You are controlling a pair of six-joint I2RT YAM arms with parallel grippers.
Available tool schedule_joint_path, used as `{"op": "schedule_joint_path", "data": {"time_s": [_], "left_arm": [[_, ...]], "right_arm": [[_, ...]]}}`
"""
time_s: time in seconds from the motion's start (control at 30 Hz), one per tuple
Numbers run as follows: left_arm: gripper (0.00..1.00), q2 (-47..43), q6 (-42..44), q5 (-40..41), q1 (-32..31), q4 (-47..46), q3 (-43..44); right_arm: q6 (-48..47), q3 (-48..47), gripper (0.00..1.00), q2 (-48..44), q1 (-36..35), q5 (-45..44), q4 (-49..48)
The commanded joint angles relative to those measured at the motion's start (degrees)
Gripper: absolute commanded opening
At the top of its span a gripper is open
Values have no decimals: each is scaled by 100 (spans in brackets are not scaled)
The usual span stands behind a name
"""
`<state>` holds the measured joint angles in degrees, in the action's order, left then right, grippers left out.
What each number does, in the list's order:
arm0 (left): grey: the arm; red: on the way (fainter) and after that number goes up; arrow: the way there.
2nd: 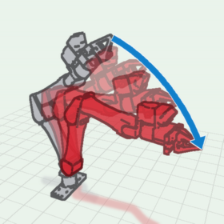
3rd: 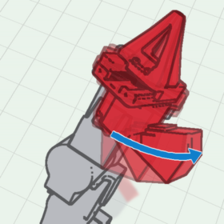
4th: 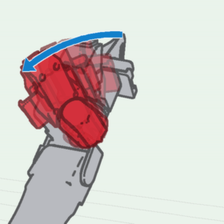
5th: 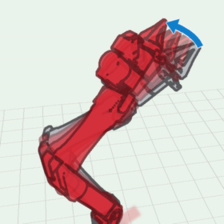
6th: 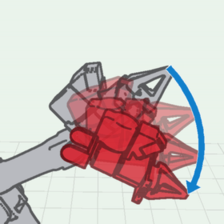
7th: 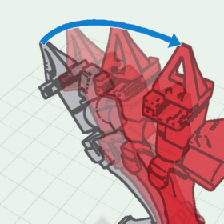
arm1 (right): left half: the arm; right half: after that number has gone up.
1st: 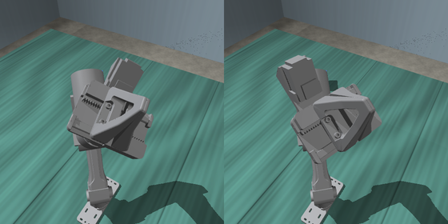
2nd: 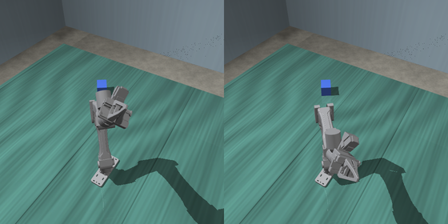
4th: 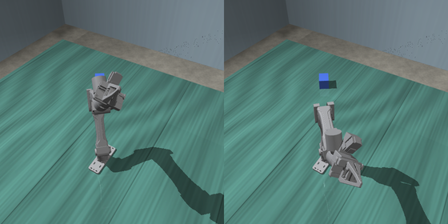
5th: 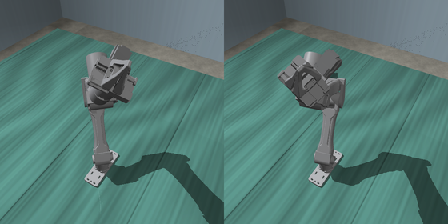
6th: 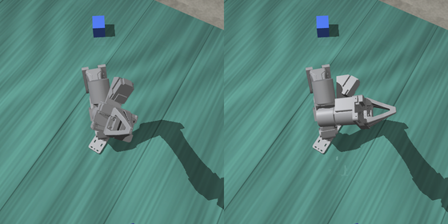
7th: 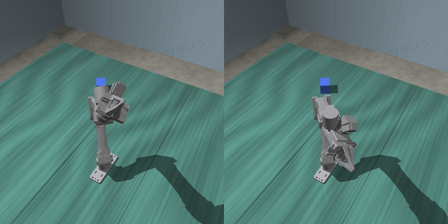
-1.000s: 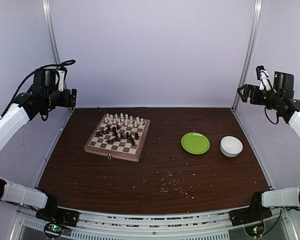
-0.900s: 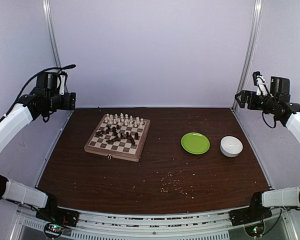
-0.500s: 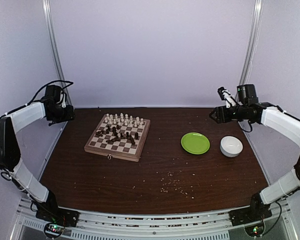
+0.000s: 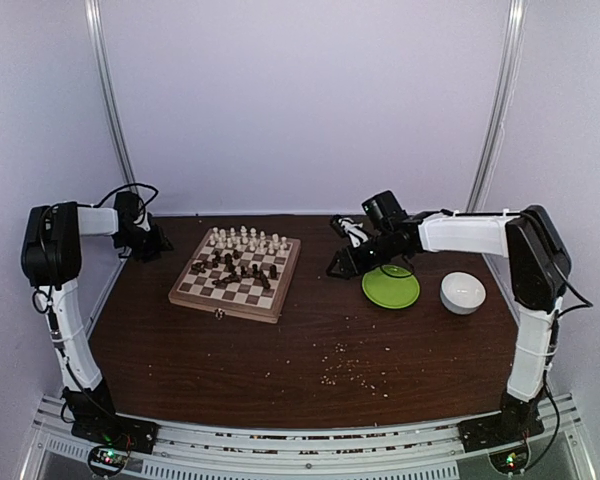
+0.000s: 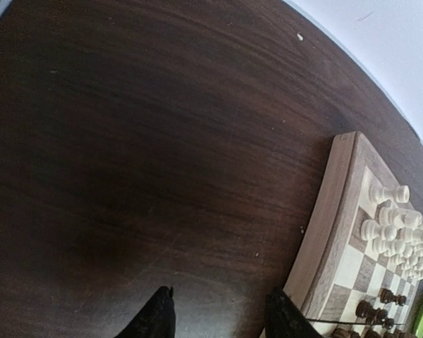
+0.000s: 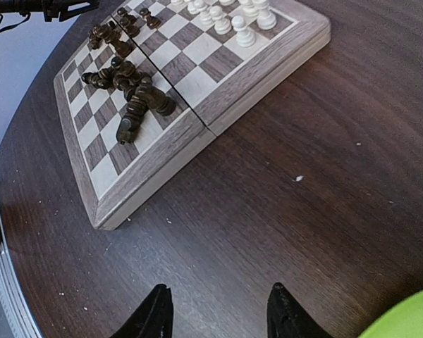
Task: Set up the chess pieces on the board
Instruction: Move the chessboard to the center of the board.
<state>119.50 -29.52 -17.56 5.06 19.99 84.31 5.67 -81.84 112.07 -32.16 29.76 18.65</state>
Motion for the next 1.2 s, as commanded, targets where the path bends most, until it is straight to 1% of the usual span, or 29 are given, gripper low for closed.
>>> {"op": "schedule_joint_path", "data": {"time_s": [0.0, 0.17, 0.37, 0.53, 0.7, 0.87, 1.17], "left_arm": [[45, 333, -360, -770, 59, -594, 387], [45, 794, -779, -1414, 9, -1017, 605], [45, 1050, -874, -1663, -177, -1213, 732], [42, 1153, -834, -1841, -347, -1234, 754], [38, 1194, -797, -2041, -462, -1123, 740], [35, 1181, -700, -2034, -589, -1046, 647], [28, 1058, -602, -2070, -852, -1032, 257]], "right_arm": [[532, -451, 45, 496, -212, 284, -133], [767, -990, 42, 1147, -305, 549, 98], [1138, -1369, 42, 1609, -358, 859, 40], [1300, -1714, 43, 1941, -387, 1045, 85], [1401, -1910, 44, 2102, -413, 1111, 58], [1539, -1953, 45, 2188, -422, 1119, -38], [1991, -1980, 46, 2272, -455, 1125, -211]]}}
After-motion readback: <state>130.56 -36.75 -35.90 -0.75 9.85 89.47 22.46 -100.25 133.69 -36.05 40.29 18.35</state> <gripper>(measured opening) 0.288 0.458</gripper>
